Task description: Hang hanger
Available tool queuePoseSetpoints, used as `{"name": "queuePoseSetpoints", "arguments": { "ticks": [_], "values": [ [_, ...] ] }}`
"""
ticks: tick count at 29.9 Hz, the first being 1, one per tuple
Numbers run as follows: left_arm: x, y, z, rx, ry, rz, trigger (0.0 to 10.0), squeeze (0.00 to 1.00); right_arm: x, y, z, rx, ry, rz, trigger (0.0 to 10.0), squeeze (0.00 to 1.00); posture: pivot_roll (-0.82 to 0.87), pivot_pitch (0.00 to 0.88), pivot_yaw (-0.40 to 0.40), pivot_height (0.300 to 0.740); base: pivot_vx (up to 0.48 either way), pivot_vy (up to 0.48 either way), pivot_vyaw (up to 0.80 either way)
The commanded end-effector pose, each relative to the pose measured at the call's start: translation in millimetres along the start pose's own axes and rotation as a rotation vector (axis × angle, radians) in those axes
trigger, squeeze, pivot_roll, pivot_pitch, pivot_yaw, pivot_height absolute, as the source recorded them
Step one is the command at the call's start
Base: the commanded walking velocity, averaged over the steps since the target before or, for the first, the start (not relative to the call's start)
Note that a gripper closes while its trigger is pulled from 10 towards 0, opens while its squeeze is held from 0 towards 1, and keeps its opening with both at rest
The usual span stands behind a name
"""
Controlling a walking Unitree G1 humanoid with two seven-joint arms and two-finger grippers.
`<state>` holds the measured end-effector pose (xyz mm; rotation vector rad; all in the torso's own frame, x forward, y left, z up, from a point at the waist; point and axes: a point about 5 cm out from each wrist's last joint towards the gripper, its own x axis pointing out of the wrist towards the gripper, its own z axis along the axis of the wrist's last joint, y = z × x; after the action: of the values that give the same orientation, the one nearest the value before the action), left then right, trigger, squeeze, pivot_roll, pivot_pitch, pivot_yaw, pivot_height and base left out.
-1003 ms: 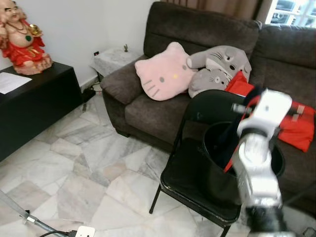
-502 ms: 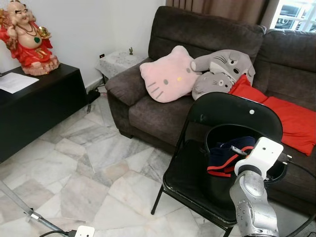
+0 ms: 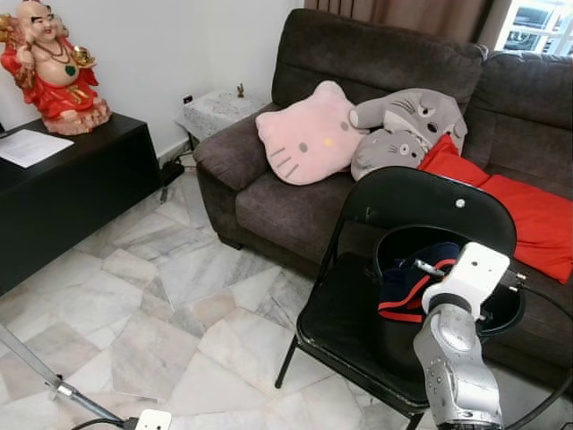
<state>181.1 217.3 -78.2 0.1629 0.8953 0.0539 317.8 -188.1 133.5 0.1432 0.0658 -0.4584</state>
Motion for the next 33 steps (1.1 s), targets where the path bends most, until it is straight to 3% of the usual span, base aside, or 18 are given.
{"name": "queuePoseSetpoints", "arguments": {
  "ticks": [1,24,33],
  "values": [
    [-0.6,0.3,-3,0.004,0.008,-0.003,10.0,0.0,0.2,0.2,0,-0.004,0.005,-0.001,10.0,0.0,0.06,0.044,-0.016,0.74,-0.247,0.0,0.0],
    [-0.5,-1.0,-2,-0.007,0.002,-0.006,10.0,0.0,1.1,1.1,3,-0.029,-0.013,0.003,10.0,0.0,0.06,0.036,-0.023,0.74,-0.313,0.0,0.0],
    [-0.6,-1.7,-2,-0.01,0.001,-0.007,10.0,0.0,-2.5,18.2,21,-0.074,-0.153,0.111,10.0,0.0,0.06,0.028,-0.025,0.74,-0.325,0.0,0.0]
  ]
}}
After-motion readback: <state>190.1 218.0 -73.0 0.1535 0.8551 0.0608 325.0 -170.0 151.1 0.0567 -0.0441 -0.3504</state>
